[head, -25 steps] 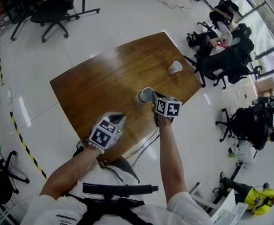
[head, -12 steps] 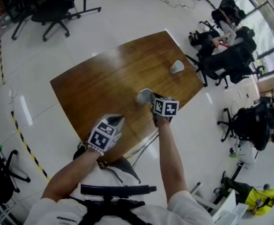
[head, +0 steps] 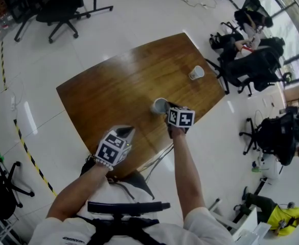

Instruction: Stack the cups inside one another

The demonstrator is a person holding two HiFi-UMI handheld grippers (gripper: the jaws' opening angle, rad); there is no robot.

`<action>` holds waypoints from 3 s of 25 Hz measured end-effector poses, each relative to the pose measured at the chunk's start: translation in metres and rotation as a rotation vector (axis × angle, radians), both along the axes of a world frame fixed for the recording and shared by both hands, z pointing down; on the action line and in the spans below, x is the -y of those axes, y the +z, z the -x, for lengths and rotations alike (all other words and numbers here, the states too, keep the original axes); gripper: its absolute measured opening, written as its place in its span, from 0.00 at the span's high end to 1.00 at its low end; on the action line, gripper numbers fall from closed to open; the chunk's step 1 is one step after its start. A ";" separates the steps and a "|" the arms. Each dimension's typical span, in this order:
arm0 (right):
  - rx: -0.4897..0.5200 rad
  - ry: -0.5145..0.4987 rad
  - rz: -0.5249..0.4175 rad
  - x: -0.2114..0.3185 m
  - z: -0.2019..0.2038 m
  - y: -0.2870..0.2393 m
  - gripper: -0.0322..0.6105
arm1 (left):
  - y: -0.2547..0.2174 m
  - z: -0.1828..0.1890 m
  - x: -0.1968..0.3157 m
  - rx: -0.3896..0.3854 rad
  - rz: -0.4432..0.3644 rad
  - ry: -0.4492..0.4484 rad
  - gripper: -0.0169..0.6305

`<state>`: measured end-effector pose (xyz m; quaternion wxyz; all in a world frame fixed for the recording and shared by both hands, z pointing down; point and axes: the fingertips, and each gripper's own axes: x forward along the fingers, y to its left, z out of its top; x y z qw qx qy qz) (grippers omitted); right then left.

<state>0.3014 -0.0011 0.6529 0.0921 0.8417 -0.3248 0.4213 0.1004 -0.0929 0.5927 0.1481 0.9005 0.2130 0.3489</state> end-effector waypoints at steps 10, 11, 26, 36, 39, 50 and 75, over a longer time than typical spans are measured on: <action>-0.113 0.064 -0.022 -0.010 0.006 -0.051 0.83 | -0.004 0.001 0.008 -0.022 0.030 0.009 0.99; -0.123 0.078 -0.031 -0.011 0.011 -0.057 0.83 | -0.005 0.001 0.010 -0.031 0.034 0.010 0.99; -0.193 0.383 -0.246 -0.048 0.154 -0.121 0.83 | -0.030 0.018 0.027 -0.101 0.057 0.166 0.99; -0.243 0.566 -0.345 -0.075 0.255 -0.131 0.83 | -0.059 0.053 0.009 -0.180 0.065 0.253 0.99; -0.249 0.565 -0.348 -0.075 0.263 -0.133 0.83 | -0.064 0.060 0.008 -0.191 0.066 0.254 0.99; -0.279 0.565 -0.352 -0.059 0.287 -0.144 0.83 | -0.069 0.081 0.017 -0.188 0.089 0.236 0.99; -0.310 0.600 -0.424 -0.465 0.338 -0.149 0.78 | -0.080 0.127 -0.385 -0.177 0.038 0.236 0.99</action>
